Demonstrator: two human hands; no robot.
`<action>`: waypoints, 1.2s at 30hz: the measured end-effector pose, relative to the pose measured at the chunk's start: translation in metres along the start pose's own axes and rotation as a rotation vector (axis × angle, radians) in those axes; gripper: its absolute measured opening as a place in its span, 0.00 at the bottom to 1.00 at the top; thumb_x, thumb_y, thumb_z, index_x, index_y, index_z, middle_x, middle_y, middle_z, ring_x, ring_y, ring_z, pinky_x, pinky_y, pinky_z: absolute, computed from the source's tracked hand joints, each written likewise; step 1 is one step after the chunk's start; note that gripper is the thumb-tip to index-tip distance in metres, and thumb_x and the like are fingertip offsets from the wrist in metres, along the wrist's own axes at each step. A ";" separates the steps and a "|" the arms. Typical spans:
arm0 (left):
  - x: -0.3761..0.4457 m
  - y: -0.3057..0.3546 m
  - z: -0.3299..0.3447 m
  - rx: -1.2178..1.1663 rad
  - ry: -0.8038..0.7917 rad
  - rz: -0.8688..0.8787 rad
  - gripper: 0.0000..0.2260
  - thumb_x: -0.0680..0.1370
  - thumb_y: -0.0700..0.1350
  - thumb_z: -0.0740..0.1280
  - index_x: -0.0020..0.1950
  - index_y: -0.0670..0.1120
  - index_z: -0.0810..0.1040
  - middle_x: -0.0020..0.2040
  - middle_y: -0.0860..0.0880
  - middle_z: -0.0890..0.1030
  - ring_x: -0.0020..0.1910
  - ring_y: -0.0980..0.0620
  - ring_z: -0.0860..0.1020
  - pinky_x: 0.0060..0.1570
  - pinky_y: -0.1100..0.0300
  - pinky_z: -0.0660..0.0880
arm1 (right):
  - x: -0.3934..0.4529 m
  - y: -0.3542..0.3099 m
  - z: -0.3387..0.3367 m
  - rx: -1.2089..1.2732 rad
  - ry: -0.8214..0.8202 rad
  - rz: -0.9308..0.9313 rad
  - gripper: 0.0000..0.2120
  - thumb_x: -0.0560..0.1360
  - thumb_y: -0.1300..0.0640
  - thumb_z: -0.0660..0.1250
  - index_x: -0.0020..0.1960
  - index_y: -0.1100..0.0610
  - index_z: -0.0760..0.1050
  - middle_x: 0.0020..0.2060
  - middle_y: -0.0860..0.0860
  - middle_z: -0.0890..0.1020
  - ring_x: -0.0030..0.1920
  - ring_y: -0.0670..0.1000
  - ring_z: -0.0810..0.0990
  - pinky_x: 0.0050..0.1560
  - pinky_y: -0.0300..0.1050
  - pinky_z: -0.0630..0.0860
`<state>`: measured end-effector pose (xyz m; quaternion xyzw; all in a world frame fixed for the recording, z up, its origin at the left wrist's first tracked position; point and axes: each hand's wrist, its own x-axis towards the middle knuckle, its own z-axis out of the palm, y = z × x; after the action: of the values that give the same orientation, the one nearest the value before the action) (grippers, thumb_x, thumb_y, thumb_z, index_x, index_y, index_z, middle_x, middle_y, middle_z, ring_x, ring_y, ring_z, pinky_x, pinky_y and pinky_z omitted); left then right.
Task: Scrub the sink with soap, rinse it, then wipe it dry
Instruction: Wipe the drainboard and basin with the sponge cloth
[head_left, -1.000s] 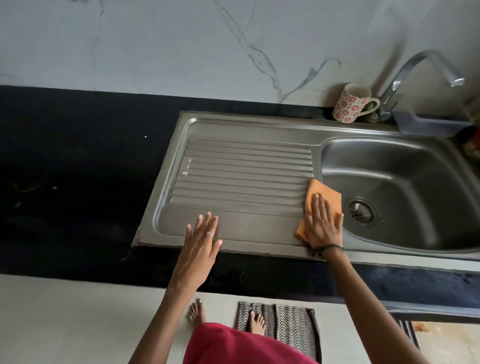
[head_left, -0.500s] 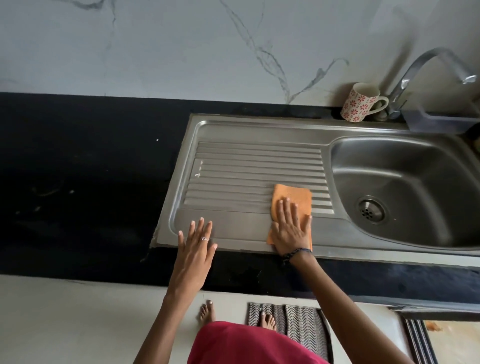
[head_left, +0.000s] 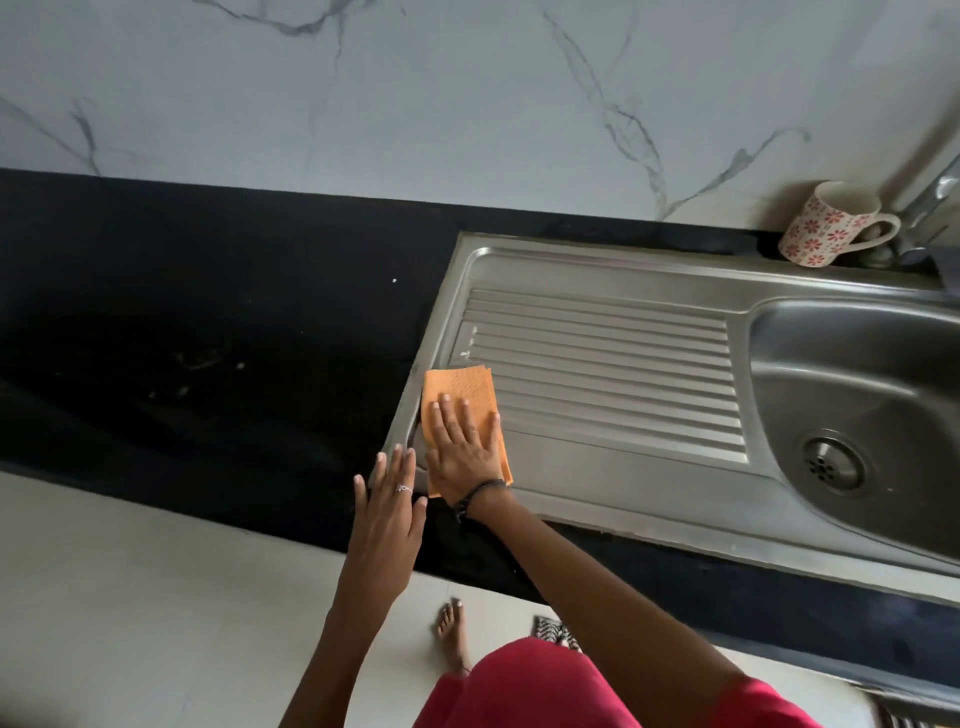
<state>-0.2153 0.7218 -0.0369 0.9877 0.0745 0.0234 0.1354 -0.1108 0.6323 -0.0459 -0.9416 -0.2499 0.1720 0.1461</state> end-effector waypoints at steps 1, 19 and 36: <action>0.000 0.000 -0.001 -0.017 0.004 -0.012 0.26 0.80 0.52 0.44 0.72 0.37 0.62 0.71 0.39 0.66 0.70 0.41 0.58 0.65 0.42 0.53 | -0.002 0.001 0.002 -0.008 -0.003 -0.020 0.27 0.81 0.51 0.45 0.77 0.54 0.38 0.76 0.50 0.39 0.76 0.55 0.37 0.71 0.63 0.34; 0.015 -0.010 -0.006 -0.106 0.070 -0.026 0.23 0.78 0.44 0.48 0.72 0.44 0.50 0.74 0.42 0.61 0.72 0.45 0.52 0.67 0.45 0.45 | 0.075 0.005 -0.029 -0.321 0.073 0.002 0.31 0.81 0.49 0.48 0.76 0.60 0.39 0.76 0.54 0.38 0.76 0.53 0.36 0.70 0.64 0.34; 0.086 -0.025 -0.014 -0.089 -0.057 0.235 0.26 0.77 0.50 0.41 0.74 0.44 0.46 0.75 0.47 0.49 0.74 0.45 0.44 0.68 0.48 0.37 | 0.104 -0.002 -0.030 -0.238 0.157 0.386 0.29 0.81 0.50 0.44 0.75 0.63 0.39 0.76 0.58 0.44 0.76 0.55 0.41 0.64 0.63 0.27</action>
<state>-0.1348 0.7626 -0.0284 0.9829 -0.0468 0.0144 0.1773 -0.0146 0.6823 -0.0448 -0.9930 -0.0715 0.0922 0.0175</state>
